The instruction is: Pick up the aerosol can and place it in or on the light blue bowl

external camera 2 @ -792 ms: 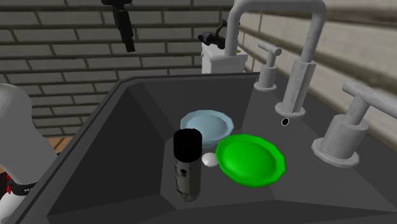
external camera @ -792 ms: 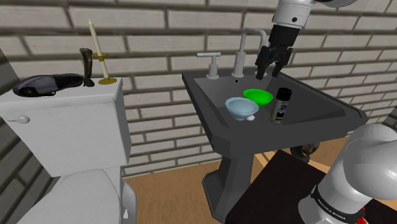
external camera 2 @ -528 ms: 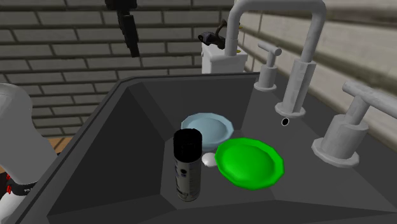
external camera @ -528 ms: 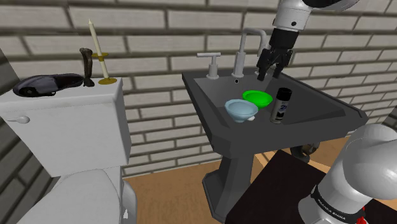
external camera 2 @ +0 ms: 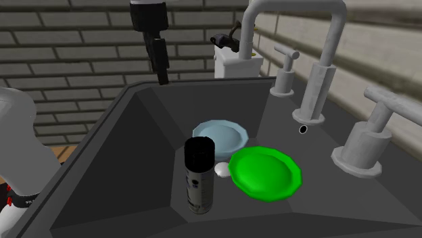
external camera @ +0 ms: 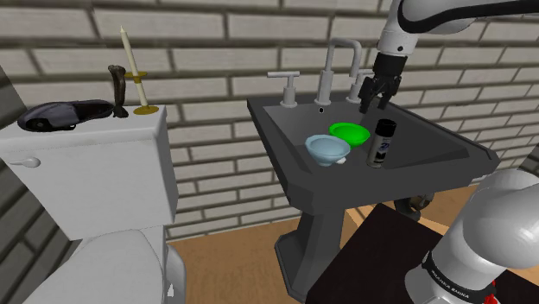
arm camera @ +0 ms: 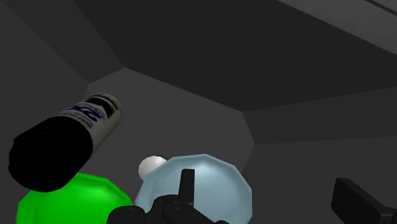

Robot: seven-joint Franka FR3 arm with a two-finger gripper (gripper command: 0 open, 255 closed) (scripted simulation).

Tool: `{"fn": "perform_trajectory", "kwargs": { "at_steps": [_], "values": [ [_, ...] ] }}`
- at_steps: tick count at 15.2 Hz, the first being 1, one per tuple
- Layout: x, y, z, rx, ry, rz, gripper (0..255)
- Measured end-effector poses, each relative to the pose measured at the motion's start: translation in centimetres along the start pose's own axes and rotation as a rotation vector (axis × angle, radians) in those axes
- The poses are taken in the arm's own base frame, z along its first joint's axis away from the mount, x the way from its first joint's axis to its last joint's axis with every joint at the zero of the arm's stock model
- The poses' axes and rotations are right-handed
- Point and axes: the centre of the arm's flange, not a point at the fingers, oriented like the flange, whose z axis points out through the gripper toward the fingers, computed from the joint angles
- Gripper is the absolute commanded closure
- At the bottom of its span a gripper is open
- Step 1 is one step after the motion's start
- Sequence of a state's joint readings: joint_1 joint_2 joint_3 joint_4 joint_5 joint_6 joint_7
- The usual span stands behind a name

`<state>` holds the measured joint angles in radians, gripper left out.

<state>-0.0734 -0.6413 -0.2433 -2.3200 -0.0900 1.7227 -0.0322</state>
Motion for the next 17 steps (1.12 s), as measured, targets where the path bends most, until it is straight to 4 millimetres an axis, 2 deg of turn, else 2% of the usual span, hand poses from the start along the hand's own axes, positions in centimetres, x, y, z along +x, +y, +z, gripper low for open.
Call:
{"fn": "perform_trajectory", "kwargs": {
  "at_steps": [3,13,15,17],
  "values": [
    [0.7,3.2,1.8,-0.013,-0.009,0.011,0],
    [3.9,15.0,6.0,-0.056,-0.036,0.051,0],
    [4.5,16.9,6.8,-0.064,-0.040,0.057,0],
    [4.6,17.8,7.7,-0.067,-0.042,0.060,0]
  ]
}}
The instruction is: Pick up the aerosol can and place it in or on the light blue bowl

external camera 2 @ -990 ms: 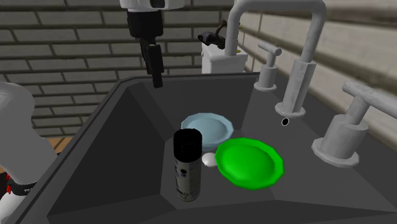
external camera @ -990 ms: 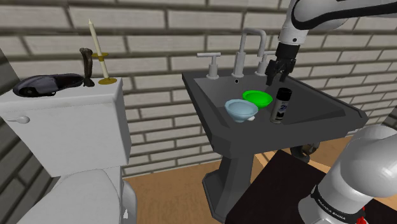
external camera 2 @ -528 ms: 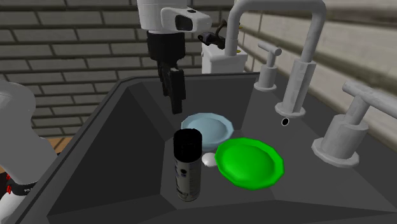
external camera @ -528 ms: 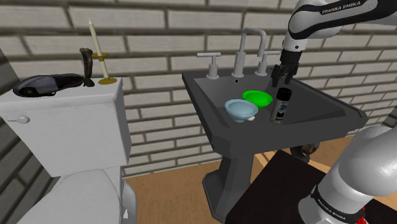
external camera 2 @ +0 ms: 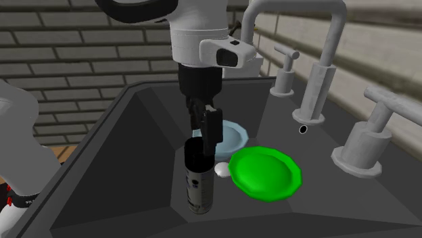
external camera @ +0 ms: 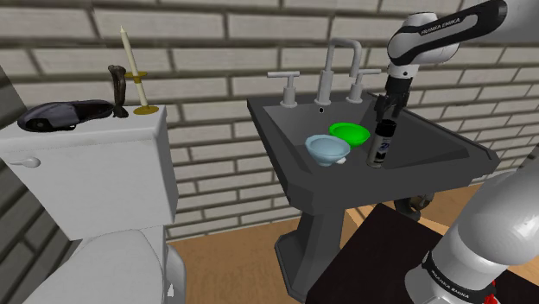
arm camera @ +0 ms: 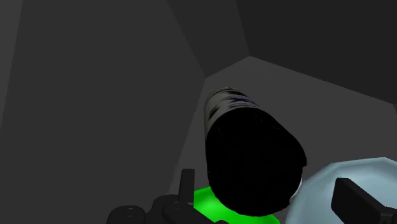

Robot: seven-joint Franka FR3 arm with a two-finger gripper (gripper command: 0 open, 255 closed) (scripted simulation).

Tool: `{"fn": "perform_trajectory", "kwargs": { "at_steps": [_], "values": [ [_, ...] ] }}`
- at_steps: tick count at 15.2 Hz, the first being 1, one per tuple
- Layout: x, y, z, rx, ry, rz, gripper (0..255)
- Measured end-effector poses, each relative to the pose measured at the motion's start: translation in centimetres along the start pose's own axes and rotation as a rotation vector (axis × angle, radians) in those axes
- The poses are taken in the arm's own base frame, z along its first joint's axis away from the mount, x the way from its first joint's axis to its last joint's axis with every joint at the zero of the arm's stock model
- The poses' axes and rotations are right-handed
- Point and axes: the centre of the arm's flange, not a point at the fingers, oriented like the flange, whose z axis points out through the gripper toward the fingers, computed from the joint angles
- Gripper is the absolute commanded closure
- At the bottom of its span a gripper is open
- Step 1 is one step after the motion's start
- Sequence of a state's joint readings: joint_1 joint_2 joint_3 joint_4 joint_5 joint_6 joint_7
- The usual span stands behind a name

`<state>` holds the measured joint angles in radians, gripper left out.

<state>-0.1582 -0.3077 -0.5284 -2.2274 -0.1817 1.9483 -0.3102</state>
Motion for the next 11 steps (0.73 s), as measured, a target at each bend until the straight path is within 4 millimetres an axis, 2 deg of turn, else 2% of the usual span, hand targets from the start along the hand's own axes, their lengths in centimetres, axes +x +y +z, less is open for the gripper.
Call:
{"fn": "perform_trajectory", "kwargs": {
  "at_steps": [6,11],
  "values": [
    [0.0,0.3,2.8,-0.001,-0.001,0.000,0],
    [0.0,0.3,3.3,-0.001,0.000,0.000,0]
  ]
}}
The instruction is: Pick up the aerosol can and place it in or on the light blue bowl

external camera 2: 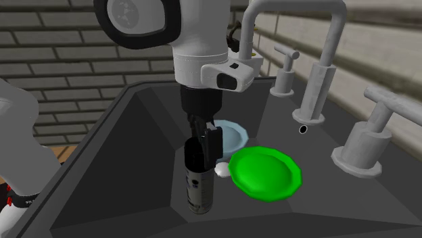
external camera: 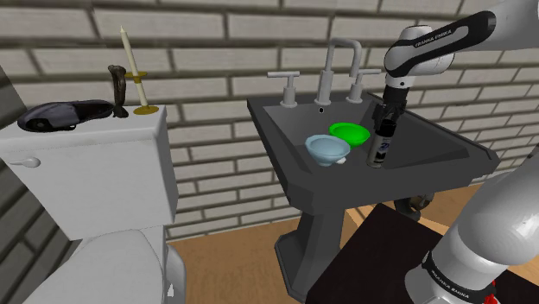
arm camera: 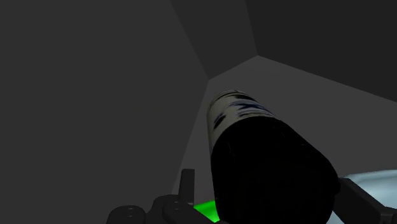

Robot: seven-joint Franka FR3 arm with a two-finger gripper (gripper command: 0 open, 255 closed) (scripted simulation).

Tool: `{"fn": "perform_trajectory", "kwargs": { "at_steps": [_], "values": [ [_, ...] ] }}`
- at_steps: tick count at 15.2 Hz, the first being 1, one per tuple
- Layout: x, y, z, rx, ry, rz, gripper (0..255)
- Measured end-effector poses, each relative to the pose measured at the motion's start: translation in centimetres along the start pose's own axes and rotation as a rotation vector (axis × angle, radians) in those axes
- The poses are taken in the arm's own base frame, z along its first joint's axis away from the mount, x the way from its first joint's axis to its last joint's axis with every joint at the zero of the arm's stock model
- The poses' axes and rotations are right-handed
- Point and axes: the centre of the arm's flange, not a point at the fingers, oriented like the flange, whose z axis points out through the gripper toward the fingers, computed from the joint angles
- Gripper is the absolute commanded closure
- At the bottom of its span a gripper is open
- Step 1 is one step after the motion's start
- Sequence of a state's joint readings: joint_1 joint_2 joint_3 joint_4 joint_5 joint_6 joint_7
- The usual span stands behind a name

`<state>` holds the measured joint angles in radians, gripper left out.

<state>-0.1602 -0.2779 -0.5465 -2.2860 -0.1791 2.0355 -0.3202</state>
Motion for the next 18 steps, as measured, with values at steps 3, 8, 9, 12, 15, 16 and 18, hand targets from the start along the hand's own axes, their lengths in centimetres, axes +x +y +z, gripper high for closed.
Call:
{"fn": "perform_trajectory", "kwargs": {
  "at_steps": [3,8,9,12,15,16,18],
  "values": [
    [0.0,0.0,0.0,0.000,0.001,0.000,255],
    [0.0,0.0,0.0,0.000,0.001,0.000,255],
    [0.0,0.0,0.0,0.000,0.001,0.000,255],
    [0.0,0.0,0.0,0.000,0.001,0.000,255],
    [0.0,0.0,-1.1,0.000,0.000,0.000,255],
    [-0.1,0.1,-1.6,0.000,0.000,0.000,255],
    [0.0,0.0,-2.7,0.000,0.000,0.000,255]
  ]
}}
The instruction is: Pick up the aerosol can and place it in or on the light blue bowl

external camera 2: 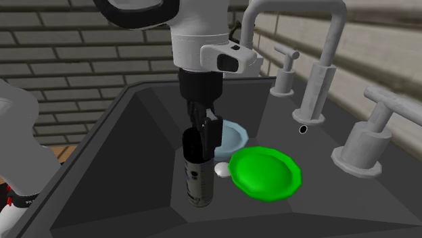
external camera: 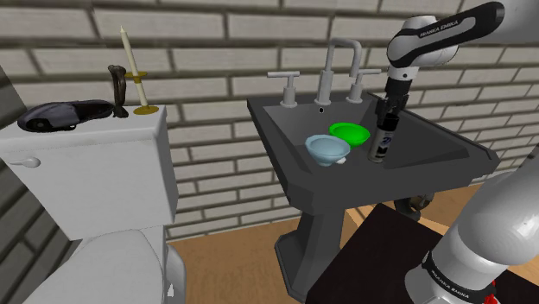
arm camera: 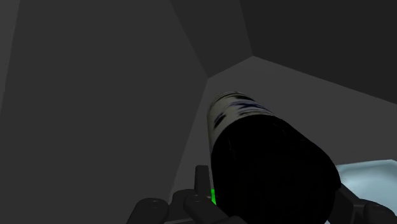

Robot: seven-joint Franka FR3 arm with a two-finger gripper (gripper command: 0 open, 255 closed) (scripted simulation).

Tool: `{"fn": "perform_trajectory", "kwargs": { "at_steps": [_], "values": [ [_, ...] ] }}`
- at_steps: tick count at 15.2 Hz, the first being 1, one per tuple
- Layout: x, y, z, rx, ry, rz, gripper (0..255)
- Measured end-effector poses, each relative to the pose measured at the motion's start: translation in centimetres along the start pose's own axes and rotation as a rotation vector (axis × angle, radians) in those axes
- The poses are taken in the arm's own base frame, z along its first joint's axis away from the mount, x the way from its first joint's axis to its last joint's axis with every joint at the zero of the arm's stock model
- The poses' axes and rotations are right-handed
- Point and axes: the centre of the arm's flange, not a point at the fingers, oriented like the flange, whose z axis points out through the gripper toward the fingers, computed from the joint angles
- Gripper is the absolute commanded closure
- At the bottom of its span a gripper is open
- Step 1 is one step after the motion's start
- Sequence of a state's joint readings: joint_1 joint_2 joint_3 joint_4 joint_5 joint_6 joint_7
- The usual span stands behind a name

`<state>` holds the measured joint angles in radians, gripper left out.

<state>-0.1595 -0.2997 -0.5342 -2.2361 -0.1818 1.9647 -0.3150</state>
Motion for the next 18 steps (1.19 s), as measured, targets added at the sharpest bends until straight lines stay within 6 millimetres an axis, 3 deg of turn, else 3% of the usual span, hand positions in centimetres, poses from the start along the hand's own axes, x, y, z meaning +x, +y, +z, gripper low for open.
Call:
{"fn": "perform_trajectory", "kwargs": {
  "at_steps": [18],
  "values": [
    [-0.1,0.2,-9.5,0.000,0.000,0.000,255]
  ]
}}
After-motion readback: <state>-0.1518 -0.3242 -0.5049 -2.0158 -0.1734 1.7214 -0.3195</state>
